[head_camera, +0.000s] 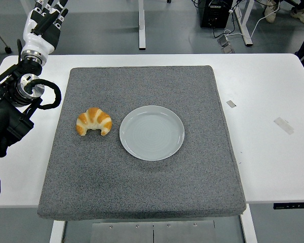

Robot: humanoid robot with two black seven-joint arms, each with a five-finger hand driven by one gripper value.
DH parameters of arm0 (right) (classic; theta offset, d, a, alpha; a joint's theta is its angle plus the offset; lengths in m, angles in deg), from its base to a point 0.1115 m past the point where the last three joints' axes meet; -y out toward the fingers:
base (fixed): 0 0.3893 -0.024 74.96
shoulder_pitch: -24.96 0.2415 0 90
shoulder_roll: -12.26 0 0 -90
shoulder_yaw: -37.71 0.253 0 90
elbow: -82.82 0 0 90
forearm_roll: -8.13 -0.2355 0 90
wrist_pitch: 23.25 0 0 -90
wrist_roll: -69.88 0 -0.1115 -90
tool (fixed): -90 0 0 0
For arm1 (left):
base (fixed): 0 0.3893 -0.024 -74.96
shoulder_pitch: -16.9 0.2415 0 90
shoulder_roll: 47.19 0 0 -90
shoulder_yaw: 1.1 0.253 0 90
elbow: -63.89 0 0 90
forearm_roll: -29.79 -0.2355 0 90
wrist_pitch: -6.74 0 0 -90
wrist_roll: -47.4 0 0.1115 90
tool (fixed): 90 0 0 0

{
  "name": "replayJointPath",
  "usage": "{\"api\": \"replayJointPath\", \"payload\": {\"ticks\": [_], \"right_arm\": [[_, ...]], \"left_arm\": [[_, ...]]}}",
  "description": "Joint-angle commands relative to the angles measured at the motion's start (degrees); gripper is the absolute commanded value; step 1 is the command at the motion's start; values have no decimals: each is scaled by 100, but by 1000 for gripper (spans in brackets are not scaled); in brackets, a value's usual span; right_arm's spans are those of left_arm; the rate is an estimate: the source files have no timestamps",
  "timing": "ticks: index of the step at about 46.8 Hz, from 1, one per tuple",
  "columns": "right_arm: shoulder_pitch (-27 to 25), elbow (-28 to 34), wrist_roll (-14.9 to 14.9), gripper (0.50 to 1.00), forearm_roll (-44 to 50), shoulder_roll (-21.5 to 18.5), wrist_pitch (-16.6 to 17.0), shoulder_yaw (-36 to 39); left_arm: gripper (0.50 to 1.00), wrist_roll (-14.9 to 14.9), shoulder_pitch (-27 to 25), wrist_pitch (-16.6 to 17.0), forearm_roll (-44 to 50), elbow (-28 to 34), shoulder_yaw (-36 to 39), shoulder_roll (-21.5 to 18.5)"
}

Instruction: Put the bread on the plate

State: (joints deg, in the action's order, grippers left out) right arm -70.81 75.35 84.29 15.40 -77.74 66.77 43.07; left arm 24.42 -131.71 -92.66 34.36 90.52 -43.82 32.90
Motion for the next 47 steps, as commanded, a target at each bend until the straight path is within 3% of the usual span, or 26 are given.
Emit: {"api": "replayJointPath", "payload": {"ticks": [1,22,47], "right_arm": [[5,0,0,1000,3,0,-2,0],[5,0,0,1000,-6,0,-2,0],[5,0,0,1000,-6,0,-2,0]], "left_arm": [[980,-4,-2,-9,0,0,0,-2],[980,5,-19,9,-9,0,9,-28],[980,66,-37,-17,-158,9,238,-442]]}}
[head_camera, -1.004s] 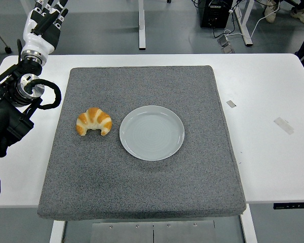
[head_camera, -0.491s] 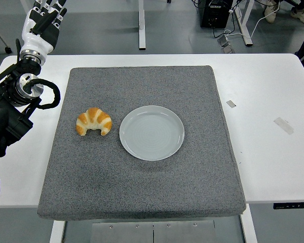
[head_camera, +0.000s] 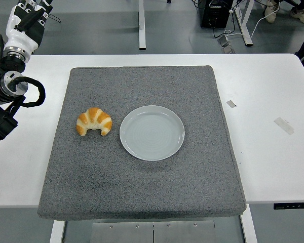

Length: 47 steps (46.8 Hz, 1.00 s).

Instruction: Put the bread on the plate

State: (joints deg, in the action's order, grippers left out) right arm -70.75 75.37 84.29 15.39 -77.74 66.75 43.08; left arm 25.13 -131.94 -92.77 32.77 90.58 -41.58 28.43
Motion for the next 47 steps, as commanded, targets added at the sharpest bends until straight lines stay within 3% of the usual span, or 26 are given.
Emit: {"api": "replayJointPath", "payload": {"ticks": [1,8,18,28,31,38,47], "right_arm": [[-1,-2,0,1000,-5,0,0,0],[-1,-2,0,1000,-5,0,0,0],[-1,-2,0,1000,4,0,0,0],[-9,-2,0,1000,4,0,0,0],[-1,-2,0,1000,4,0,0,0],[-1,-2,0,1000,4,0,0,0],[-1,-2,0,1000,4,0,0,0]], "left_arm": [[980,-14,-14,-32,1,12,5,-3],[980,-31,-75,-410,-17,38,136,-161],[978,-84,-330,-1087,-254,38,1032,-609],[977,-110,-515,-1965,-1149,38,1745,-1093],[977,-242,-541,-2203,-1492,56,1868,-1216],[977,-594,-699,-2548,-2099,56,2149,-1488],[977,-743,-840,-2548,-2916,292,2474,-1822]]}}
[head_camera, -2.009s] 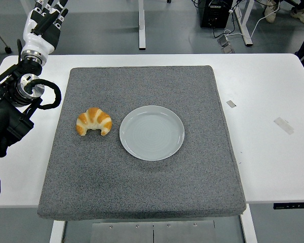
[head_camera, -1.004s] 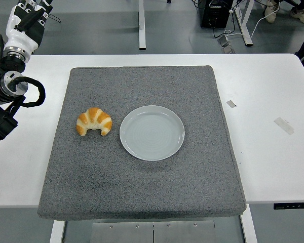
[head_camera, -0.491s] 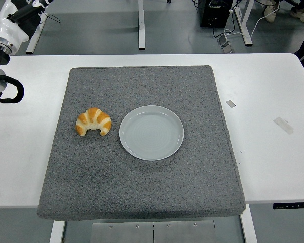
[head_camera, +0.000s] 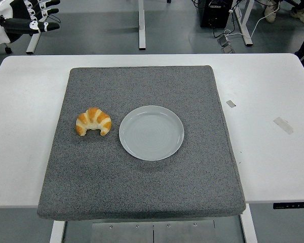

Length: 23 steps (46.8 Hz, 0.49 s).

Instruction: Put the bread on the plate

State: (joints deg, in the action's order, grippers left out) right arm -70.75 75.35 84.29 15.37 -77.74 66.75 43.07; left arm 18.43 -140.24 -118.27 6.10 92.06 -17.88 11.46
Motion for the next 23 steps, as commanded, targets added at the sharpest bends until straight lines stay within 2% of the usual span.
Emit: {"api": "replayJointPath", "payload": {"ticks": [1,9,15,23], "right_arm": [[-1,0,0,1000,6,0,0,0],[-1,0,0,1000,6,0,0,0],[-1,0,0,1000,6,0,0,0],[-1,0,0,1000,6,0,0,0]], "left_arm": [[977,-108,-19,2,-371,232,149,-187],[975,-398,-72,2,-1505,1111,526,-688],[974,-600,-81,2,-2305,1481,720,-837],[972,-603,-81,2,-3702,1885,782,-961]]}}
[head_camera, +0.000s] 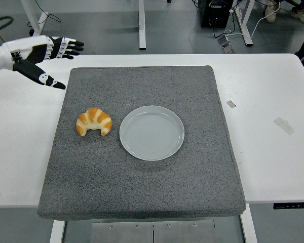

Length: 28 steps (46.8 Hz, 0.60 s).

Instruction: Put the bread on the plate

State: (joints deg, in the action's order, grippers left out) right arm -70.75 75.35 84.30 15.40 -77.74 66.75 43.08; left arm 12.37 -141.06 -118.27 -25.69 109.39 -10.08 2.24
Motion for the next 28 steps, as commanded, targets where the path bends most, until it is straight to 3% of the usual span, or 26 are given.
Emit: {"api": "replayJointPath", "payload": {"ticks": [1,9,28], "right_arm": [[0,0,0,1000,2,0,0,0],[0,0,0,1000,2,0,0,0],[0,0,0,1000,2,0,0,0]], "left_arm": [[972,3,1,1,-690,205,1,-56],[971,3,-7,12,-1544,495,36,-65],[965,3,-69,1225,-1817,504,458,313]]}}
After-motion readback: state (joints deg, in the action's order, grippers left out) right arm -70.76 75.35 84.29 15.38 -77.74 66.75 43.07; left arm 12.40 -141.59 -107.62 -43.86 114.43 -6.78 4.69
